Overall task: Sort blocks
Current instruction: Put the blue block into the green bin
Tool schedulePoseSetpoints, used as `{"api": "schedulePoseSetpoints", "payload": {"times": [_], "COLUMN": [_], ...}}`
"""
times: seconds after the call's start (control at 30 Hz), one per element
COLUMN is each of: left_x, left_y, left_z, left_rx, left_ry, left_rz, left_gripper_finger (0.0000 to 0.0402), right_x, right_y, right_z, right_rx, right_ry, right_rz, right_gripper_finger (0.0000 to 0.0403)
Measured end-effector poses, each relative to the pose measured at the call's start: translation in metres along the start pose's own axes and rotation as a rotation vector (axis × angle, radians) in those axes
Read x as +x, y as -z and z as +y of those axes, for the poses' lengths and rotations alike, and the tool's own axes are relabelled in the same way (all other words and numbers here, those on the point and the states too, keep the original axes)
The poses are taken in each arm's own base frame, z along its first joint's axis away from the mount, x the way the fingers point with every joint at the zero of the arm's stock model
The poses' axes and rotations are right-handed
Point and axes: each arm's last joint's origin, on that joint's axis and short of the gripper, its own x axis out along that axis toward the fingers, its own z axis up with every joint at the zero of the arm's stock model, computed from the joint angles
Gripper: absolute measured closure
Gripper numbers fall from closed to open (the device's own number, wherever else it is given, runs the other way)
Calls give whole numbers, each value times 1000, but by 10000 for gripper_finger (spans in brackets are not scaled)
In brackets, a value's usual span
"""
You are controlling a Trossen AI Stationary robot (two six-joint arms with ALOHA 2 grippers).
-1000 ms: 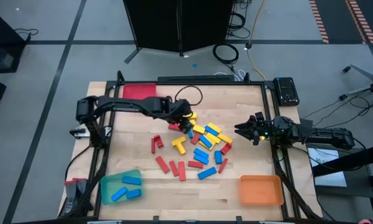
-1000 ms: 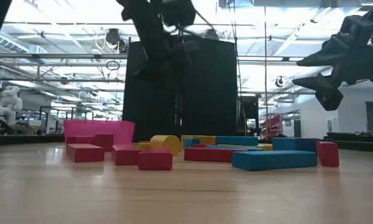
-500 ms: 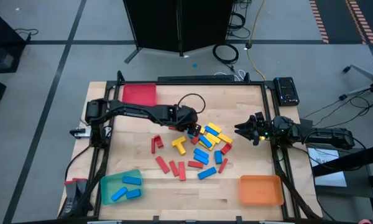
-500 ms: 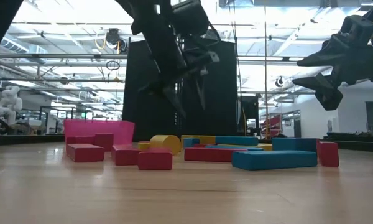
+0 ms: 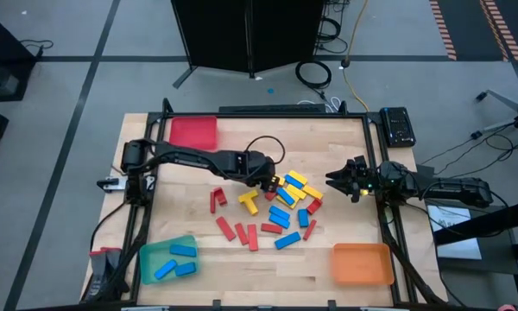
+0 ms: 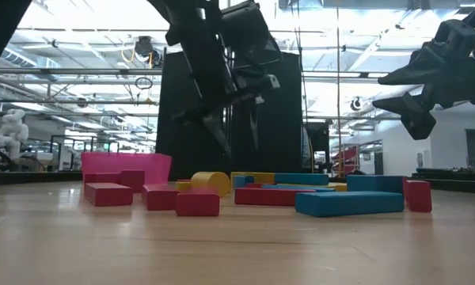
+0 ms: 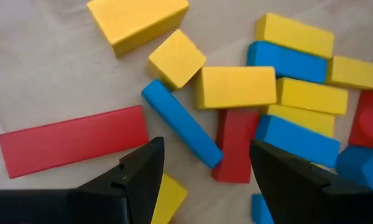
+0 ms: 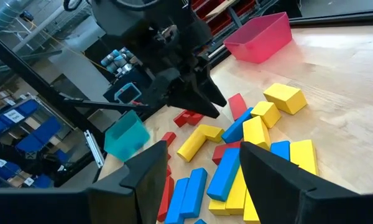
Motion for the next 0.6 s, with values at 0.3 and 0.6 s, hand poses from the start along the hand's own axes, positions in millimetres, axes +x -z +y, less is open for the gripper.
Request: {"api": "schedulePoseSetpoints", "payload": {"times": [0.3, 0.6], "left_x": [30, 46], "left_y": [5, 11], "left_z": [-1, 3], "left_rx": [-45, -59], "left_ry": [7, -32], "left_rz": [32, 80], "left_gripper_finger": [160, 177], "right_x": [1, 1], "right_y": [1, 1], "right_z": [0, -1], "right_rx": [0, -2], "right_ry": [6, 8], "right_rz": [8, 10], "right_gripper_finger": [204, 204]}}
